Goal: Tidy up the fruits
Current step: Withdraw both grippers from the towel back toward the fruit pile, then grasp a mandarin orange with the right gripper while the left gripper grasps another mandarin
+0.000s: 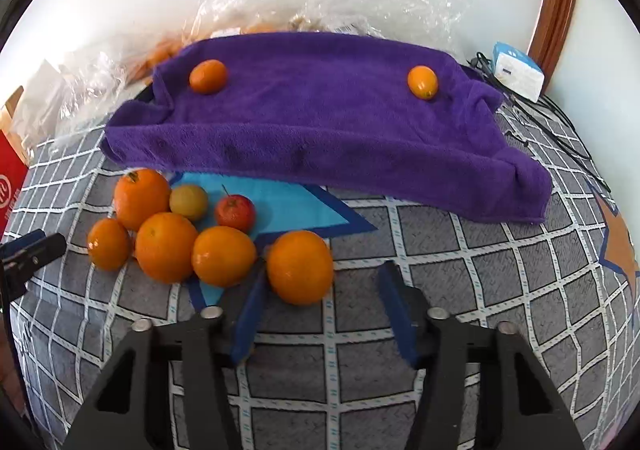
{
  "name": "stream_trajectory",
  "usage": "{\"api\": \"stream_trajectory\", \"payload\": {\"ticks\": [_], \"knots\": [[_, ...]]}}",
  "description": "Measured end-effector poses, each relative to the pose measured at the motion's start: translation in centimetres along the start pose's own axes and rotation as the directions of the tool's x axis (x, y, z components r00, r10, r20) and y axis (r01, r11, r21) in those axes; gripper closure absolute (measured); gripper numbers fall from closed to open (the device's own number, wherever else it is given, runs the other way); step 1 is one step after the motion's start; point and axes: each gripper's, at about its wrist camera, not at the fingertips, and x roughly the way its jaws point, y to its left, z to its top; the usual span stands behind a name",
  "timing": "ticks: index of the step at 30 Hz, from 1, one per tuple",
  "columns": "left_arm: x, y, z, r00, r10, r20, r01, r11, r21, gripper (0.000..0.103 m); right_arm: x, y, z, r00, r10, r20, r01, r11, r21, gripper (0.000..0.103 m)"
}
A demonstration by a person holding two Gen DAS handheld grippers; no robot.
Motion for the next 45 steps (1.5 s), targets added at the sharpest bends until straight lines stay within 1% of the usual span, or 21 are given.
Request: {"api": "stream_trajectory", "payload": {"ticks": [1, 2, 3, 6, 8, 12, 18, 23, 26, 32, 35, 38, 41, 43, 45], "knots": [[0.0, 0.1, 0.0, 1.0, -0.001, 0.005, 0.001, 1.0, -0.001, 0.038, 0.0, 0.2, 0.0, 1.0, -0.002, 0.002, 0.002, 1.0, -0.005, 0.063], [0.0, 0.1, -0.1, 1.0, -0.002, 0.011, 0.002, 1.0, -0.003, 0.038, 0.1, 0.6, 0.0, 1.0, -0.011, 0.004, 0.011, 1.0, -0.023, 0.071], [0.0, 0.2, -0.2, 1.0, -0.003, 0.017, 0.003, 1.0, -0.003, 0.038, 0.1, 0.8, 0.0, 1.0, -0.017, 0.006, 0.017, 0.999, -0.034, 0.071], [-0.1, 0.1, -0.4, 1.0, 0.0, 0.028, 0.0, 1.0, 0.0, 0.038, -0.1, 1.5, -0.1, 0.999, -0.044, 0.023, 0.046, 0.997, -0.067, 0.071], [-0.2, 0.0, -0.6, 0.999, 0.002, 0.037, -0.002, 1.0, 0.0, 0.038, -0.2, 1.5, -0.3, 0.998, -0.048, 0.027, 0.05, 0.996, -0.076, 0.071], [-0.4, 0.1, -0.8, 0.998, -0.002, 0.056, 0.003, 1.0, -0.013, 0.038, -0.9, 1.3, -0.7, 0.998, -0.051, 0.036, 0.054, 0.995, -0.088, 0.072], [-0.4, 0.1, -0.8, 0.998, -0.003, 0.061, 0.004, 1.0, -0.013, 0.037, -1.9, 0.4, -0.9, 0.996, -0.072, 0.057, 0.076, 0.994, -0.081, 0.071], [-0.3, -0.3, -0.8, 0.999, -0.005, 0.047, 0.004, 1.0, 0.014, 0.032, -1.0, -0.1, -1.2, 0.997, -0.069, 0.017, 0.07, 0.995, -0.072, 0.072], [-0.2, -0.7, -0.7, 0.999, 0.017, 0.037, -0.018, 0.999, 0.037, 0.031, -0.9, -0.1, -1.3, 0.998, -0.062, 0.029, 0.065, 0.995, -0.082, 0.071], [-0.7, -0.6, -0.9, 1.0, 0.025, 0.015, -0.026, 0.999, 0.028, 0.031, -1.4, -0.9, -1.6, 0.999, -0.034, 0.029, 0.036, 0.997, -0.063, 0.071], [-1.3, -0.5, -1.3, 1.0, -0.009, 0.007, 0.009, 1.0, -0.007, 0.034, -1.7, -1.4, -1.9, 0.999, -0.027, 0.024, 0.028, 0.998, -0.055, 0.071], [-1.9, -1.1, -1.6, 0.997, -0.073, 0.012, 0.073, 0.996, -0.042, 0.034, -2.1, -2.0, -2.1, 0.999, -0.011, 0.039, 0.013, 0.999, -0.053, 0.071], [-1.9, -3.1, -1.6, 0.994, -0.112, 0.014, 0.112, 0.993, -0.035, 0.034, -2.6, -2.6, -2.4, 0.999, -0.004, 0.055, 0.007, 0.998, -0.06, 0.071], [-1.5, -4.5, -1.5, 0.989, -0.15, -0.002, 0.15, 0.989, -0.021, 0.034, -3.0, -3.2, -2.6, 0.998, 0.008, 0.063, -0.004, 0.998, -0.056, 0.071], [-1.1, -5.6, -1.5, 0.988, -0.157, -0.003, 0.157, 0.987, -0.021, 0.034, -3.3, -3.7, -2.9, 0.998, 0.024, 0.063, -0.021, 0.998, -0.052, 0.071]]}}
